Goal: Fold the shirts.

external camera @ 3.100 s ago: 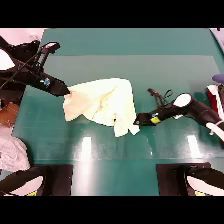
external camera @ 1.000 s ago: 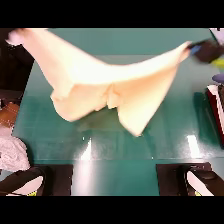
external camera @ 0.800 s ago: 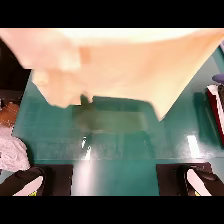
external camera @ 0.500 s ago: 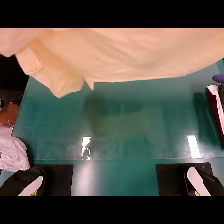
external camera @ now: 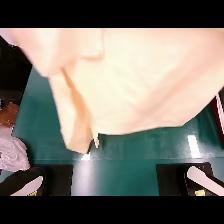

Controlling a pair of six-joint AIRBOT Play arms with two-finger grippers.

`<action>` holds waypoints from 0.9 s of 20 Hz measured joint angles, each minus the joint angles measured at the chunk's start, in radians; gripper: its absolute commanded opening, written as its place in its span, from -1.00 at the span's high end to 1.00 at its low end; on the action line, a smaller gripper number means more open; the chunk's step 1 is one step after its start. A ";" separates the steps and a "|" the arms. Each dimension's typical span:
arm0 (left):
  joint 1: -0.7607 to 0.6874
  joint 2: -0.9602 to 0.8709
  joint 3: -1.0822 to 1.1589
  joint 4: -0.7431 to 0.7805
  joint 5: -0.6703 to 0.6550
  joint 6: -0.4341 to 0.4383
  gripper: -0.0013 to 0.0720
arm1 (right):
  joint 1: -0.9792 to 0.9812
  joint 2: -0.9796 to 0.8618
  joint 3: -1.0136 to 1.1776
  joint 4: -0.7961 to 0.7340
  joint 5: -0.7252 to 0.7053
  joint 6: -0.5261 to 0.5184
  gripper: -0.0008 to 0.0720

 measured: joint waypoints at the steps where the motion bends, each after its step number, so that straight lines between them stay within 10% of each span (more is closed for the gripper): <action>1: 0.000 -0.067 -0.007 0.000 -0.043 0.000 0.89 | 0.024 -0.032 -0.041 -0.010 0.027 0.004 0.94; 7: 0.001 -0.433 -0.024 -0.027 -0.132 -0.016 0.89 | 0.259 -0.220 -0.262 -0.172 -0.081 -0.011 0.93; 8: 0.001 -0.473 -0.025 -0.027 -0.122 -0.026 0.56 | 0.290 -0.241 -0.285 -0.200 -0.143 -0.014 0.93; 9: 0.001 -0.506 -0.025 -0.022 -0.112 -0.038 -0.46 | 0.315 -0.259 -0.301 -0.219 -0.200 -0.016 0.91; 10: 0.002 -0.527 -0.025 -0.011 -0.099 -0.048 -1.00 | 0.336 -0.275 -0.314 -0.234 -0.258 -0.018 0.43; 11: 0.002 -0.545 -0.025 0.007 -0.094 -0.056 -1.00 | 0.349 -0.284 -0.322 -0.245 -0.311 -0.020 -0.37; 12: 0.002 -0.558 -0.023 0.034 -0.094 -0.061 -1.00 | 0.359 -0.291 -0.323 -0.254 -0.360 -0.021 -0.60; 18: 0.000 -0.577 -0.039 0.145 -0.247 -0.128 -0.69 | 0.360 -0.279 -0.261 -0.277 -0.428 -0.024 -0.59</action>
